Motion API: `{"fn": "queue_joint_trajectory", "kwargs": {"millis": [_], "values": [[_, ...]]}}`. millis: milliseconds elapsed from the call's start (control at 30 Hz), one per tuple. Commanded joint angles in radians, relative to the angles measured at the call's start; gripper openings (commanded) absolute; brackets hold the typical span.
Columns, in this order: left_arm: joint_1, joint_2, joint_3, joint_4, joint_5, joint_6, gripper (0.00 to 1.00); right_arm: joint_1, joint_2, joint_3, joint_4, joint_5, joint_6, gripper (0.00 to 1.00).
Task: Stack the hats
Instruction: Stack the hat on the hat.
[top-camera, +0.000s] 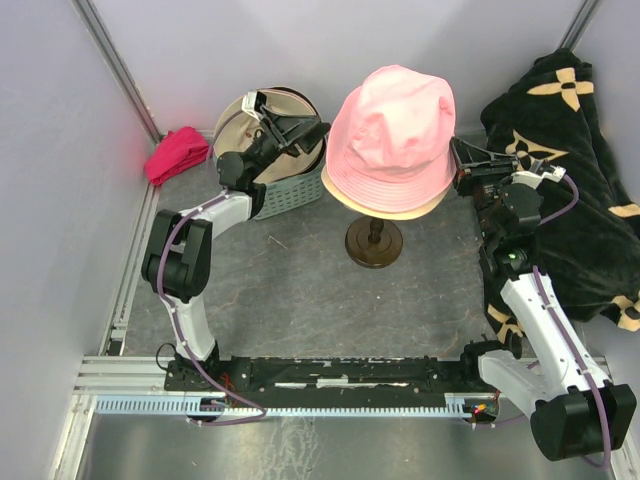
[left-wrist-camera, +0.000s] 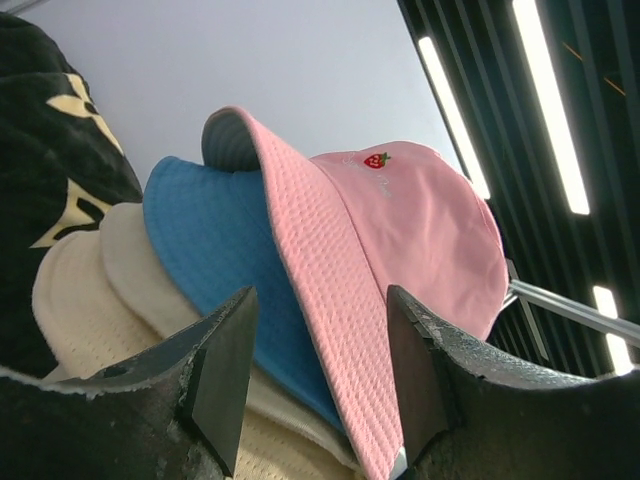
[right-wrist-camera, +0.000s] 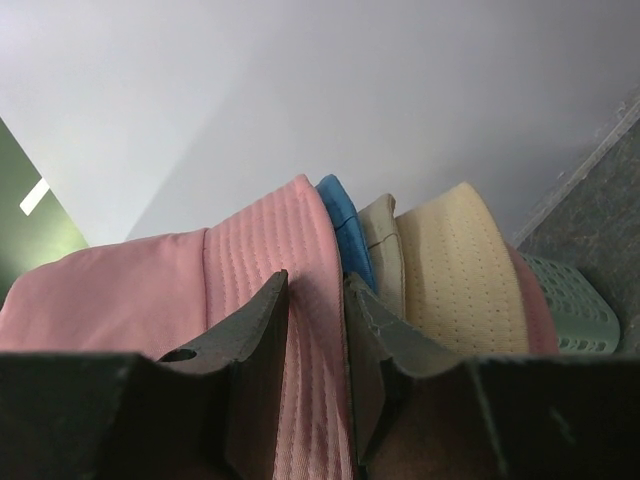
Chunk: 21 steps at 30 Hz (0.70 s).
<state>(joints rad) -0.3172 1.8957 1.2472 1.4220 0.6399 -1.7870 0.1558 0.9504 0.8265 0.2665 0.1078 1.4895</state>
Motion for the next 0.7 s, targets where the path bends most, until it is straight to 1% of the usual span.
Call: {"fn": "queue_joint_trajectory", "kwargs": {"millis": [0, 400, 667], "values": [[0.000, 0.011, 0.080, -0.008, 0.050, -0.026, 0.62, -0.001, 0.002, 0.056, 0.020, -0.018, -0.020, 0.36], [-0.024, 0.045, 0.142, -0.013, 0.087, -0.038, 0.62, -0.002, 0.009, 0.067, 0.010, -0.028, -0.027, 0.37], [-0.036, 0.061, 0.164, 0.019, 0.087, -0.060, 0.60, -0.001, 0.009, 0.074, -0.001, -0.029, -0.034, 0.37]]}}
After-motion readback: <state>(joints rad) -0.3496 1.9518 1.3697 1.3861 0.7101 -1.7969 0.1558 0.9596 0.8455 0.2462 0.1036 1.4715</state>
